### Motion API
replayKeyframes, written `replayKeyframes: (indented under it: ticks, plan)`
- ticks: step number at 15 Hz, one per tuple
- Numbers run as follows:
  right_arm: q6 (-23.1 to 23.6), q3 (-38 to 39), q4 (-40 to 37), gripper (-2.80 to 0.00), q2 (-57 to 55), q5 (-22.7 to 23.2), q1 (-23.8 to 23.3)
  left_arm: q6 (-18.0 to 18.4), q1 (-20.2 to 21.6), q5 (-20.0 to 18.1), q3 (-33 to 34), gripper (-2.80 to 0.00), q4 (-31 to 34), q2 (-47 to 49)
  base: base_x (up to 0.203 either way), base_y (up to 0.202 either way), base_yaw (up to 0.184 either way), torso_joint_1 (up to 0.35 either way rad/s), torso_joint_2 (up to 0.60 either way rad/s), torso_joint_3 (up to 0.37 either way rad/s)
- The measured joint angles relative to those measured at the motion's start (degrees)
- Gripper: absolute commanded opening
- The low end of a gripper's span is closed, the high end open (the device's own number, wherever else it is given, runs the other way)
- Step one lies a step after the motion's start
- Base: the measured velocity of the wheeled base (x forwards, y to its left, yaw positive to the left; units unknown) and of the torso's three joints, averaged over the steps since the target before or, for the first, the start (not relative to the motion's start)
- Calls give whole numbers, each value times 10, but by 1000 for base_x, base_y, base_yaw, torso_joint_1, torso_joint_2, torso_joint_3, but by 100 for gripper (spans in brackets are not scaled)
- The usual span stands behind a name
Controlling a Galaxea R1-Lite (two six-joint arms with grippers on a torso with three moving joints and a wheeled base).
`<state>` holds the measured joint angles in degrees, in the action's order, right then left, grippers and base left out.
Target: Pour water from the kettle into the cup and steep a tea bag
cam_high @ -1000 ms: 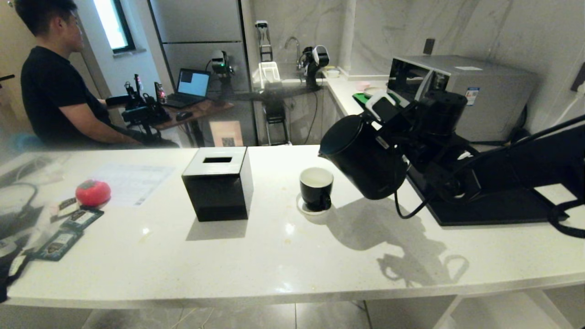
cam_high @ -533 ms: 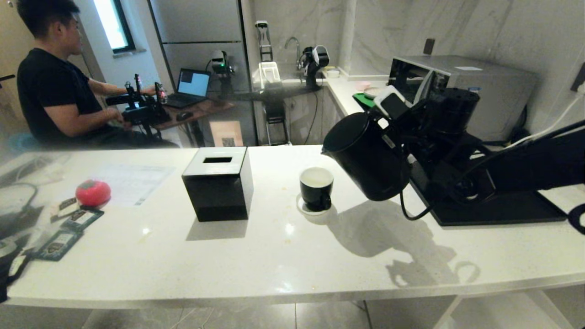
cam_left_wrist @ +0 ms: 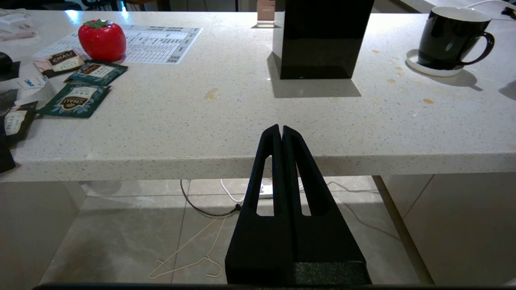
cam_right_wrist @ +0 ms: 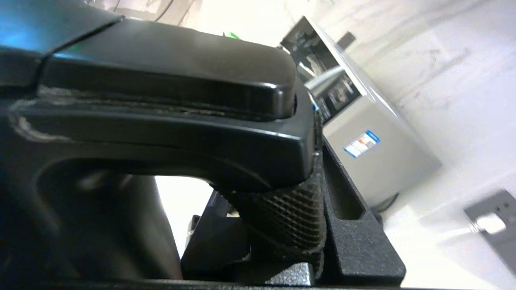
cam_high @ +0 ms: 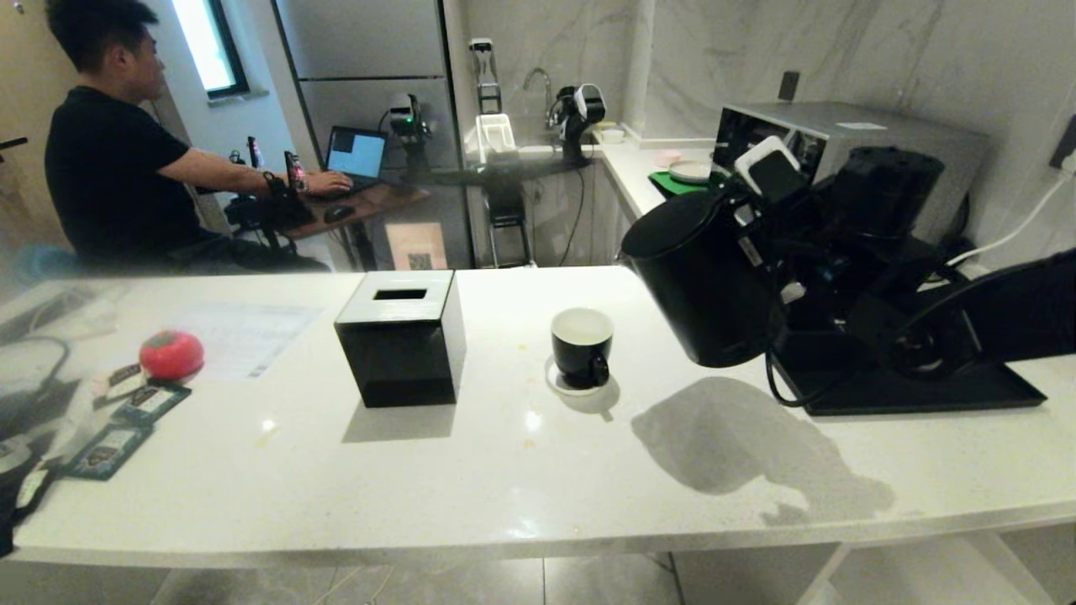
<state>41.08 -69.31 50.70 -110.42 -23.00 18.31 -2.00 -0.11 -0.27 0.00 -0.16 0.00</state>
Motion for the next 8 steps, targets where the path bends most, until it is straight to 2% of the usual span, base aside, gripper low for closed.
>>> replayKeyframes:
  ticks: [8]
  plan:
    - [-75, 68, 6, -280, 64, 1, -51, 0, 0, 0, 0, -280, 0, 0, 0, 0, 0, 0, 0, 0]
